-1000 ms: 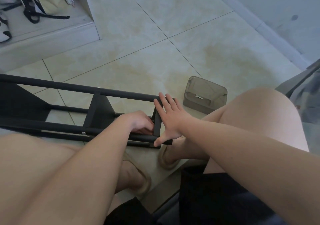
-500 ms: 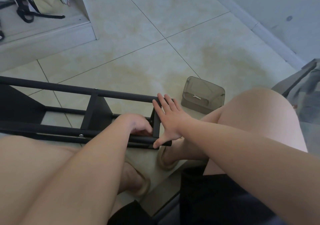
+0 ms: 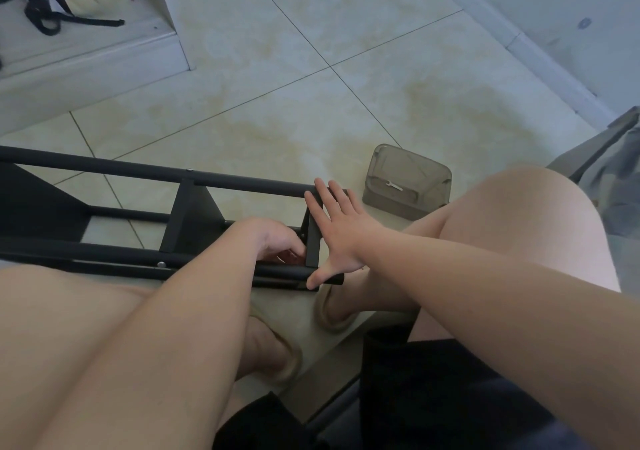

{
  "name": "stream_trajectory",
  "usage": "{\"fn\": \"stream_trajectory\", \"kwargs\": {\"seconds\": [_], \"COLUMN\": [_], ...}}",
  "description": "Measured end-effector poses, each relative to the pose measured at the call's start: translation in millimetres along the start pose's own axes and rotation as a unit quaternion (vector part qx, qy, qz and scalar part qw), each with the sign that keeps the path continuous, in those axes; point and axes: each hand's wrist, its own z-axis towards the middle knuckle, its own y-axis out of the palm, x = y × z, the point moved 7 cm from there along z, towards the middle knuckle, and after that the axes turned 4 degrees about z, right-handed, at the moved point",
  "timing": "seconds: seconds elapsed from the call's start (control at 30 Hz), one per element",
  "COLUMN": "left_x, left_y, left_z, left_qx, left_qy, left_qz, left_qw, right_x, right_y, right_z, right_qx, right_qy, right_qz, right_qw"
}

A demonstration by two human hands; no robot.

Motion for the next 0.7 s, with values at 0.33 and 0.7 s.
{"fn": "stream_trajectory", "kwargs": {"seconds": [0.33, 0.7], "left_x": [2.8, 1.2], "left_y": [5.7, -4.1], "left_z": [-5.6, -0.7], "left_qx": [-0.042, 0.033], "left_qy": [0.009, 0.014], "left_qz": [-0.010, 0.026], "left_qw": [0.999, 0.999], "right_x": [0.6, 0.3], "right_y": [1.5, 1.8], "right_z": [1.6, 2.6], "right_qx": [0.004, 0.004], "right_qy": [0.003, 0.002], "right_qz": [-0.004, -0.005], "right_qw": [1.000, 1.000]}}
